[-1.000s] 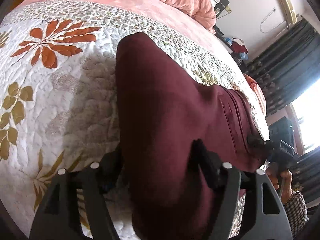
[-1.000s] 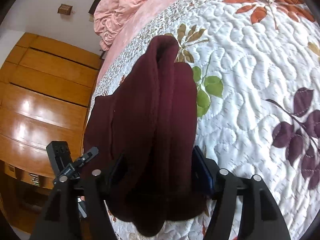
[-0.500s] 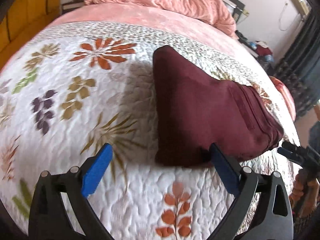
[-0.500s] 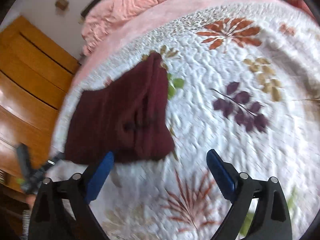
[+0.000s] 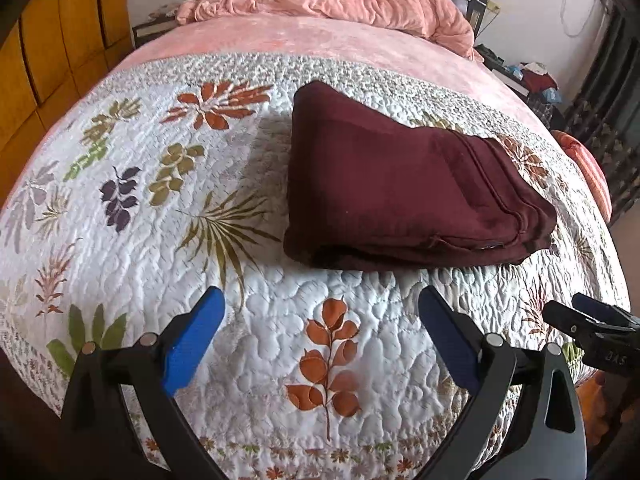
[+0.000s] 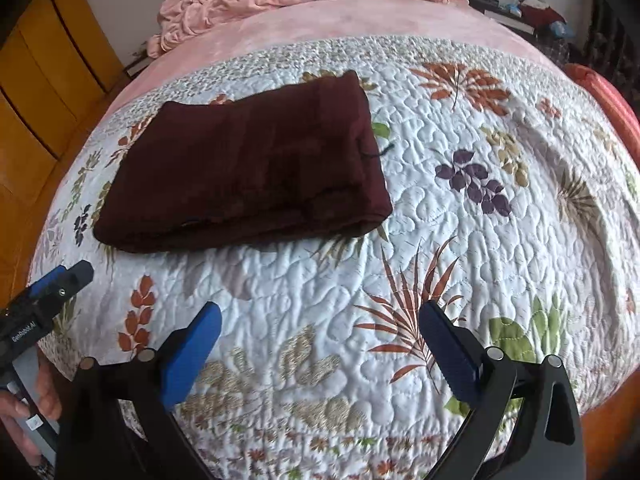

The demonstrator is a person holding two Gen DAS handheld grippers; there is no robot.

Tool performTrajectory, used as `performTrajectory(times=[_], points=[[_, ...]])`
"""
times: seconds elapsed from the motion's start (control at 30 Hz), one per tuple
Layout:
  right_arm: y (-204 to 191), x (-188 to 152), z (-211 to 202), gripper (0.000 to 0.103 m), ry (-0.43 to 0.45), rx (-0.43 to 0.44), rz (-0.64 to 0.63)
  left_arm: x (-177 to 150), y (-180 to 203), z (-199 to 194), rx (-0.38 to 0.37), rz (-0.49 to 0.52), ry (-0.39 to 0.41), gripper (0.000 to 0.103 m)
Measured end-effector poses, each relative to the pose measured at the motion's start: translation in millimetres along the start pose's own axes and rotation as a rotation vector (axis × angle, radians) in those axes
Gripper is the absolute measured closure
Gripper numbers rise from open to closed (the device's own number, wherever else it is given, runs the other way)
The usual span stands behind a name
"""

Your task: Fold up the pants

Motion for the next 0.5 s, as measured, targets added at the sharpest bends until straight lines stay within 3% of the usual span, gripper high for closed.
performTrajectory(times=[0.5], points=[[-16.0,8.7,-53.2,0.004,0.072,-0.064,-0.01,1.0,3.3,-58.1,0.059,0.04,0.087,0.006]])
Point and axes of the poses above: each gripper's, at about its wrist camera, not at the fingertips, and z roughly the way its jaws point, y to its right, x to its top, the point moved 1 cm from there along z, roughly the way its jaws point, and after that the axes turned 6 degrees about x, right-handed, at the moved point
